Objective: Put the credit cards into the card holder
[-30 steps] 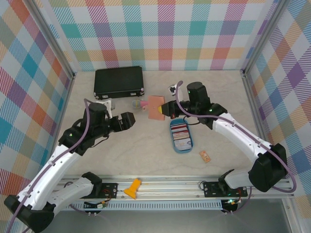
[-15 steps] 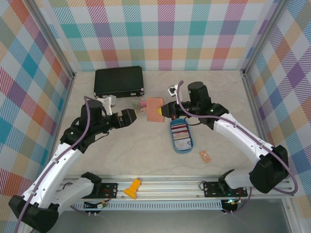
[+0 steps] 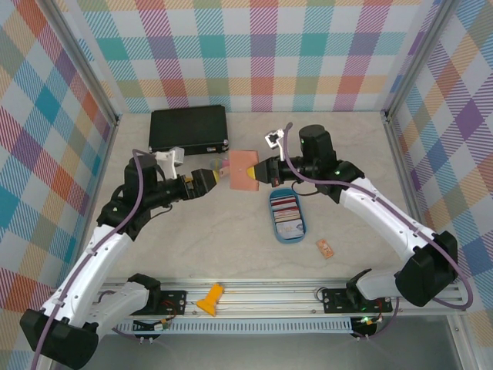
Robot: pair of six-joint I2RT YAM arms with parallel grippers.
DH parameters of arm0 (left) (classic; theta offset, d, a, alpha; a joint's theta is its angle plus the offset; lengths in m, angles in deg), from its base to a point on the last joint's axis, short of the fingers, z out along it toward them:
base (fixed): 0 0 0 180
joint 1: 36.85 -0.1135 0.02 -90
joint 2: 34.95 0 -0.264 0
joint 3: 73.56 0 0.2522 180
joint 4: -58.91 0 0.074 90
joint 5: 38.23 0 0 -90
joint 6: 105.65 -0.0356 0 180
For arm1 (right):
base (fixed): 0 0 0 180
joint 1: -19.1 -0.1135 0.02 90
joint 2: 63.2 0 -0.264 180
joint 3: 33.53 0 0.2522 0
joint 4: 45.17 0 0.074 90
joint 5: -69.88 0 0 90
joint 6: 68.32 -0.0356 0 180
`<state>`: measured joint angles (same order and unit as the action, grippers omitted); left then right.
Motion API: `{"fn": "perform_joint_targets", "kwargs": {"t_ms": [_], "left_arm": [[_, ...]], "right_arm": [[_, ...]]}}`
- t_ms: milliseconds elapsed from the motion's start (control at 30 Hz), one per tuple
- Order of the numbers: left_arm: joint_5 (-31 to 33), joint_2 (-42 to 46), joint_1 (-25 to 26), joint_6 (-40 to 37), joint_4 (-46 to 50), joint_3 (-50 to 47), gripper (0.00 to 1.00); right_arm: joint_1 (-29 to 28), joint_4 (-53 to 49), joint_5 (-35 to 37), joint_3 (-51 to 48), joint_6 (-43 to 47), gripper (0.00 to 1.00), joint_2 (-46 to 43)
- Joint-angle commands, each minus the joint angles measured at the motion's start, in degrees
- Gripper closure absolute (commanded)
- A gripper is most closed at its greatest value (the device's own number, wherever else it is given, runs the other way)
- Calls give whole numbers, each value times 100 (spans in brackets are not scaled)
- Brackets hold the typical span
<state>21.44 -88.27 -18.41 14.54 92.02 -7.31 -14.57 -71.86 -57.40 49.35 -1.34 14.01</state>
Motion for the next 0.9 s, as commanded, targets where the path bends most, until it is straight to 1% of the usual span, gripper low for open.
{"fn": "perform_joint_targets", "kwargs": {"t_ms": [0, 33, 100, 167, 233, 300, 367, 400, 433, 467, 500, 533, 600, 767, 833, 867], "left_arm": [[-576, -58, -77, 295, -829, -247, 0], [-630, -62, -79, 401, -1014, -313, 0], [-636, -98, -86, 471, -1074, -306, 1], [-821, -159, -86, 494, -1212, -308, 4], [-978, -224, -86, 466, -1319, -333, 10], [-1107, -310, -86, 433, -1402, -384, 11], [-1095, -374, -86, 458, -1476, -445, 12], [-1081, -418, -86, 439, -1476, -448, 14], [-1089, -465, -86, 420, -1453, -427, 17], [-1105, -519, -86, 392, -1421, -402, 23], [-1138, -572, -86, 382, -1424, -372, 32], [-1173, -606, -86, 390, -1430, -349, 39], [-1251, -658, -86, 395, -1489, -322, 49], [-1511, -730, -86, 406, -1618, -355, 62], [-1593, -772, -86, 391, -1641, -362, 68], [-1623, -791, -86, 372, -1632, -354, 74]], "right_arm": [[37, 176, -266, 146, -123, 100, 17], [36, 183, -308, 154, -135, 100, 52], [36, 247, -403, 146, -200, 100, 112], [33, 322, -505, 137, -267, 100, 163], [32, 382, -543, 123, -298, 100, 189], [23, 397, -575, 132, -279, 100, 224], [30, 405, -685, 137, -260, 100, 259], [27, 421, -732, 116, -251, 100, 260], [26, 449, -754, 83, -244, 100, 259], [27, 472, -748, 52, -244, 100, 246], [27, 484, -744, 27, -253, 100, 242], [27, 483, -752, 29, -255, 100, 234], [22, 475, -829, 52, -269, 100, 242], [27, 505, -863, 49, -307, 100, 223], [27, 562, -940, 52, -364, 100, 242], [27, 590, -973, 45, -393, 100, 250]]}}
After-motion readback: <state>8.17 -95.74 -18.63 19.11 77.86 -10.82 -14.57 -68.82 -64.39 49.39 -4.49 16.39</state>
